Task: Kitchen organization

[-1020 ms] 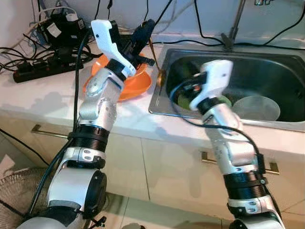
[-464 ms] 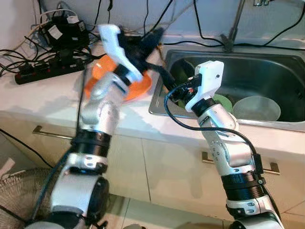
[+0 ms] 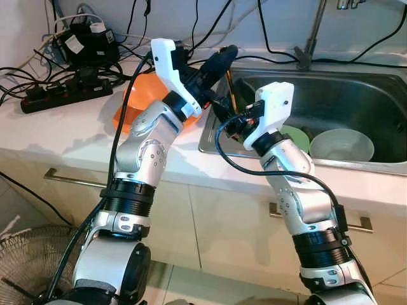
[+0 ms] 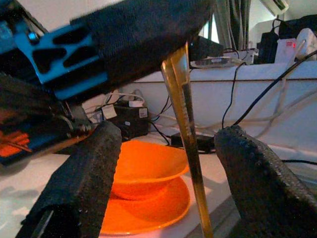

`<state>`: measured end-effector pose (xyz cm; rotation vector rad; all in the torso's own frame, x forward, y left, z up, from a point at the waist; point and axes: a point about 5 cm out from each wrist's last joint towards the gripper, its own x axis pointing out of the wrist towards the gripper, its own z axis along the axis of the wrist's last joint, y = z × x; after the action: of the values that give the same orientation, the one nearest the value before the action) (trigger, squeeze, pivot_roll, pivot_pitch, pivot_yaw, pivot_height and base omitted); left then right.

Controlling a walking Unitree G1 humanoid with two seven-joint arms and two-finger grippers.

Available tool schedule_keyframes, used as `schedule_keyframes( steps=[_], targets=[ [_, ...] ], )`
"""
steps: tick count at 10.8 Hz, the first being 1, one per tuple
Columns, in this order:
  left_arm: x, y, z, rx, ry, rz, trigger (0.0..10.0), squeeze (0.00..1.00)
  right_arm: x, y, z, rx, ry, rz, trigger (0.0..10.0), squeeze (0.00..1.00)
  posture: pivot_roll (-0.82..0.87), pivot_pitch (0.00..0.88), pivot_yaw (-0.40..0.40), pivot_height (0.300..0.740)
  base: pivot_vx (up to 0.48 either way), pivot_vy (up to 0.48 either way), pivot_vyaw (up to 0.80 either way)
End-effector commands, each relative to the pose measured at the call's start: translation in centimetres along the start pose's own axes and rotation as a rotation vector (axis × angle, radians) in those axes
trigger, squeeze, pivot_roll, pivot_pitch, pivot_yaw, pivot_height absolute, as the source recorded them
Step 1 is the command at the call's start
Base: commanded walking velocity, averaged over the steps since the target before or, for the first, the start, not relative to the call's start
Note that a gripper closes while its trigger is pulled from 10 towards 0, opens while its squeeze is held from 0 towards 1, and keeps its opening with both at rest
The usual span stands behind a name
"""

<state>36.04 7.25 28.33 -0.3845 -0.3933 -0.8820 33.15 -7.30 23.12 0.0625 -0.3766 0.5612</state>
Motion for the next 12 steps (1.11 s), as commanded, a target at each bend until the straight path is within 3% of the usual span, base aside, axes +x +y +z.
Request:
schedule_keyframes(
  steps=[1,2,3,4,12],
  targets=[
    [0.0,-0.4,0.3,0.008,-0.004,-0.021,10.0,0.0,0.0,0.1,-0.6,-0.013,0.025,-0.001,10.0,0.0,0.11,0.0,0.092,0.74,0.0,0.0,0.0],
    [0.0,-0.5,0.3,0.007,0.0,-0.022,10.0,0.0,0.0,0.0,-1.0,-0.025,0.044,-0.015,10.0,0.0,0.12,0.0,0.09,0.74,0.0,0.0,0.0],
    [0.0,-0.5,0.3,0.007,0.001,-0.021,10.0,0.0,-0.1,-0.1,-1.4,-0.031,0.061,-0.023,7.7,0.0,0.12,0.0,0.089,0.74,0.0,0.0,0.0],
    [0.0,-0.5,0.3,0.008,0.002,-0.02,10.0,0.0,-0.1,-0.3,-1.6,-0.035,0.073,-0.033,0.0,0.0,0.12,0.0,0.086,0.74,0.0,0.0,0.0],
    [-0.2,-0.3,0.2,0.016,0.012,-0.001,10.0,0.0,0.1,-0.8,-1.7,-0.056,0.082,-0.065,0.0,0.0,0.12,0.007,0.081,0.74,0.0,0.0,0.0]
  ],
)
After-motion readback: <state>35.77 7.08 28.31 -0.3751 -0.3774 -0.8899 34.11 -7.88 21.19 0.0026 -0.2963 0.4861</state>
